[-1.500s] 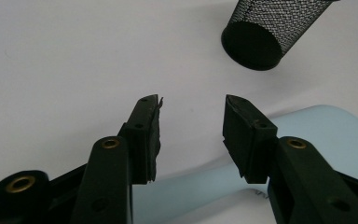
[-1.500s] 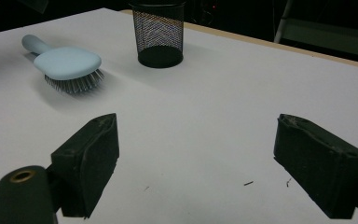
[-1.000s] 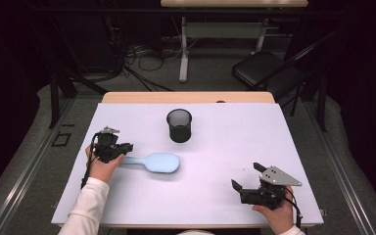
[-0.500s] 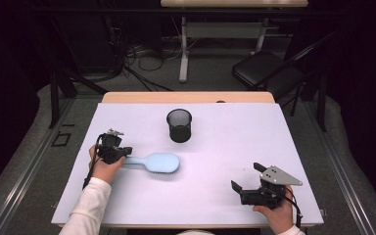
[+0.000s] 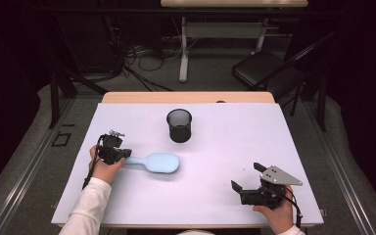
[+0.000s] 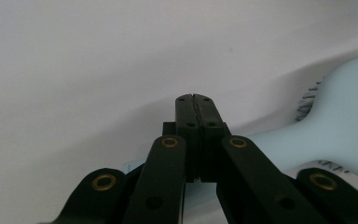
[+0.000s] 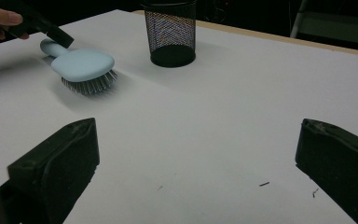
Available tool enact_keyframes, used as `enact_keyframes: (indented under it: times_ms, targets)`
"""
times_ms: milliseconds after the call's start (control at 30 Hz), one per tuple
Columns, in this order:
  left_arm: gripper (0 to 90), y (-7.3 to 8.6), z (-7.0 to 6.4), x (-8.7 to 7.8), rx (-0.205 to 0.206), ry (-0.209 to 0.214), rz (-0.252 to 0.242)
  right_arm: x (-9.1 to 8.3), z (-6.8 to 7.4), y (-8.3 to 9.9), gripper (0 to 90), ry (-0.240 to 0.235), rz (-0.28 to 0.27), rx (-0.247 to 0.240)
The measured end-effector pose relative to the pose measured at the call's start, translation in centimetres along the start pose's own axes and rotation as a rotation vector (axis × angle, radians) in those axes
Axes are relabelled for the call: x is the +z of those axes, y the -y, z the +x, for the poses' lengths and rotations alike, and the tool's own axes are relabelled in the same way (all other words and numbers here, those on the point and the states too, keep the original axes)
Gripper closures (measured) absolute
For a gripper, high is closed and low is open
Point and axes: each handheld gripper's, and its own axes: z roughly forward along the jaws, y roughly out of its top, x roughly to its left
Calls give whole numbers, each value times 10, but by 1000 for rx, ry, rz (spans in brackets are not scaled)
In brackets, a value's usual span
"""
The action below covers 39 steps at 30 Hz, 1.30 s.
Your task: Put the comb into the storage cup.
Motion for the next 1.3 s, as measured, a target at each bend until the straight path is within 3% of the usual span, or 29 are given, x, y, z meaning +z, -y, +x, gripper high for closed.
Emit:
enact_keyframes:
  times_ms: [167,333,1067,1300]
  targets:
    - [900,1,0,-3,13,-3,11,0,1,0,0,0,6,2]
    - [900,1,0,-2,40,-38,35,1,1,0,0,0,8,-4]
    - [900,19,-1,-11,60,9,109,-1,0,0,0,1,4,-7]
    - [900,28,-7,-17,86,18,120,-2,0,0,0,3,6,0]
